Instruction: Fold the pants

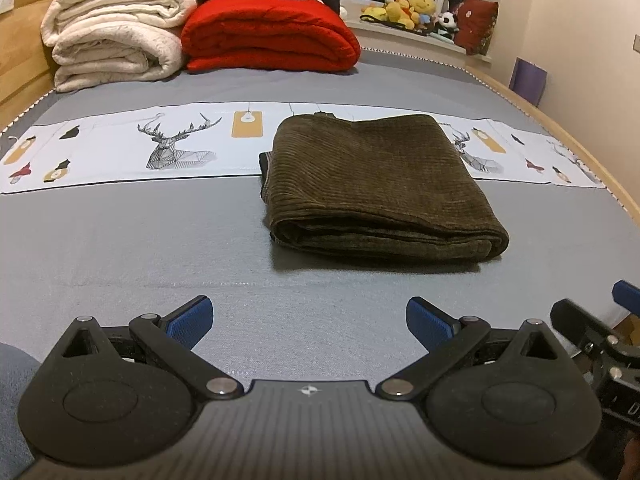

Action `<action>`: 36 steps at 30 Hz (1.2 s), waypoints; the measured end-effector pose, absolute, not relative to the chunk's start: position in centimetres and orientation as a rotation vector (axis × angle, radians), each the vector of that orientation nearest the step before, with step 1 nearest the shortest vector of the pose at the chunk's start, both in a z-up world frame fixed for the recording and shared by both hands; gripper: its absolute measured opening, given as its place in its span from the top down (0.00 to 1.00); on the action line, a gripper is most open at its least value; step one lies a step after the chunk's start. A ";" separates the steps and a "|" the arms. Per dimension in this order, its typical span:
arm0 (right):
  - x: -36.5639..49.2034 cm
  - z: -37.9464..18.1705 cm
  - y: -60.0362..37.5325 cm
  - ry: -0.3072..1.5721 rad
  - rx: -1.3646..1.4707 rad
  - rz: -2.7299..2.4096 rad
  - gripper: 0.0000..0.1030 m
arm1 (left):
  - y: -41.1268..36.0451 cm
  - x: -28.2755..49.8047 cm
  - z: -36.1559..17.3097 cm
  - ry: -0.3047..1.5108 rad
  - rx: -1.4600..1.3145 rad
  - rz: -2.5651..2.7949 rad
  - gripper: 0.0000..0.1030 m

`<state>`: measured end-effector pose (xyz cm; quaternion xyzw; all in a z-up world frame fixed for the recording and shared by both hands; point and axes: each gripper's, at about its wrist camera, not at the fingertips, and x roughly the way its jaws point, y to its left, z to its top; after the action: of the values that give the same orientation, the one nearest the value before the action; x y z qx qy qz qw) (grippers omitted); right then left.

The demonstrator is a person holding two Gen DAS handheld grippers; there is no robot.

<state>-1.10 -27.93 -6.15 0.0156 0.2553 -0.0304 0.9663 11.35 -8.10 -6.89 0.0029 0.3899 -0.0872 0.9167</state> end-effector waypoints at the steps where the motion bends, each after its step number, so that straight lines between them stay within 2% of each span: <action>1: -1.1 -6.1 -28.0 0.514 0.034 -0.068 0.05 | -8.2 11.4 -6.9 0.804 0.007 -0.179 0.00; 36: -0.8 -5.8 -28.6 0.500 0.052 -0.064 0.05 | -8.9 11.3 -7.2 0.808 0.050 -0.167 0.00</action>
<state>-0.78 -28.64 -5.83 0.0255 0.2471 -0.0315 0.9681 11.33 -8.86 -7.19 0.0245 0.3926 -0.0813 0.9158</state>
